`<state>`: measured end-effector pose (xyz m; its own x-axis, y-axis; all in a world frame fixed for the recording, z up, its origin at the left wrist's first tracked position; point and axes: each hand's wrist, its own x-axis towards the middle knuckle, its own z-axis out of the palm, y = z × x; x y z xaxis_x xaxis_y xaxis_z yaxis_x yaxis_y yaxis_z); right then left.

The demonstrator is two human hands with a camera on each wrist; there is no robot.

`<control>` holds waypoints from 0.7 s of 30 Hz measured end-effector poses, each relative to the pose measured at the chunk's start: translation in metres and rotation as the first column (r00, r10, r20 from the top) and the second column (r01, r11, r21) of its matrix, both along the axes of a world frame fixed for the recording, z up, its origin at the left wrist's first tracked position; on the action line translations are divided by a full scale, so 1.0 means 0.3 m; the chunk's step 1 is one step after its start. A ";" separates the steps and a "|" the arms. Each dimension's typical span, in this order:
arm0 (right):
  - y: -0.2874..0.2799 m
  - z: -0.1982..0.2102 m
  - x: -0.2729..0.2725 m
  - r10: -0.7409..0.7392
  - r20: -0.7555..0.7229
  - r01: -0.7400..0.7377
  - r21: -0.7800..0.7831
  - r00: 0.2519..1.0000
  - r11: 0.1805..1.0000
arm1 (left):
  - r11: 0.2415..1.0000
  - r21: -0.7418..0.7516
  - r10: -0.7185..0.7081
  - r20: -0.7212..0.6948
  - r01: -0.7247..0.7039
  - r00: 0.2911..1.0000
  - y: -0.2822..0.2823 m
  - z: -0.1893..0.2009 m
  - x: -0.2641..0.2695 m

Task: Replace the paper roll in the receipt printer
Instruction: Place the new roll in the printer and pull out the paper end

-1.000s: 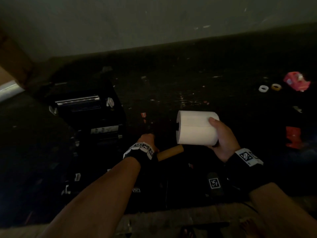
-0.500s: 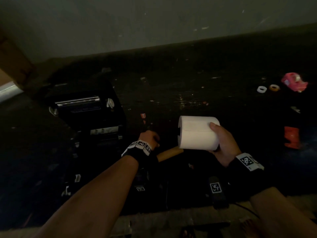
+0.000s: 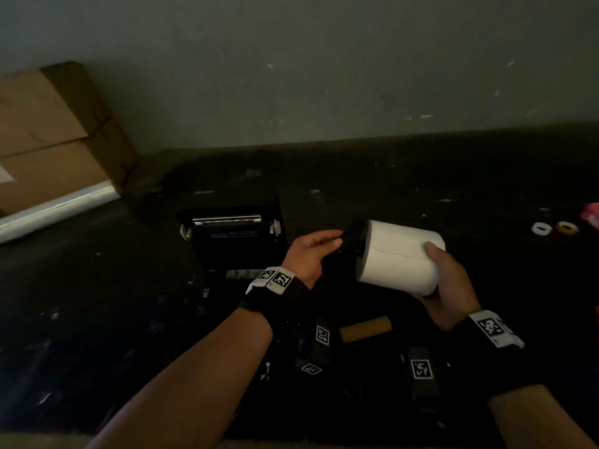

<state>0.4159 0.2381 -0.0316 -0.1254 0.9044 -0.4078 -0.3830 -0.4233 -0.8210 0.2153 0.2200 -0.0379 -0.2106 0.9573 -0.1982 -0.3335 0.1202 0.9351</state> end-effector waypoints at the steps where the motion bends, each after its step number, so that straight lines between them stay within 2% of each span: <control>1: -0.018 0.017 -0.023 -0.003 -0.001 0.003 0.032 1.000 0.999 | 1.000 0.016 0.003 0.002 -0.004 1.000 -0.016 0.008 -0.008; 3: -0.061 0.046 -0.073 -0.005 0.001 0.005 0.088 1.000 0.996 | 0.998 0.059 0.039 -0.025 -0.037 0.999 -0.054 0.032 -0.028; 5: -0.106 0.073 -0.126 -0.006 0.017 0.004 0.132 1.000 0.991 | 0.988 0.132 0.097 -0.171 -0.075 0.981 -0.093 0.059 -0.056; 8: -0.178 0.108 -0.196 -0.055 0.021 0.050 0.187 0.998 0.981 | 0.963 0.268 0.154 -0.457 -0.030 0.876 -0.156 0.093 -0.112; 11: -0.241 0.142 -0.260 -0.107 0.024 0.098 0.246 0.994 0.964 | 0.941 0.339 0.196 -0.597 0.023 0.778 -0.210 0.107 -0.176; 12: -0.261 0.152 -0.278 -0.117 0.029 0.106 0.265 0.993 0.958 | 0.935 0.353 0.200 -0.611 0.037 0.766 -0.230 0.110 -0.195; 15: -0.324 0.180 -0.331 -0.138 0.053 0.110 0.357 0.989 0.928 | 0.916 0.388 0.164 -0.592 0.101 0.789 -0.293 0.118 -0.248; 17: -0.368 0.194 -0.366 -0.150 0.097 0.097 0.414 0.984 0.905 | 0.903 0.398 0.135 -0.622 0.163 0.771 -0.336 0.130 -0.286; 21: -0.451 0.199 -0.433 -0.144 0.214 0.025 0.478 0.966 0.878 | 0.915 0.329 0.014 -0.603 0.232 0.798 -0.406 0.161 -0.391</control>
<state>0.2861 0.1029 0.0281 0.0060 0.9983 0.0578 -0.1696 0.0580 -0.9838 0.0979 0.0982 0.0104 -0.0561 0.9529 0.2980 0.2823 -0.2711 0.9202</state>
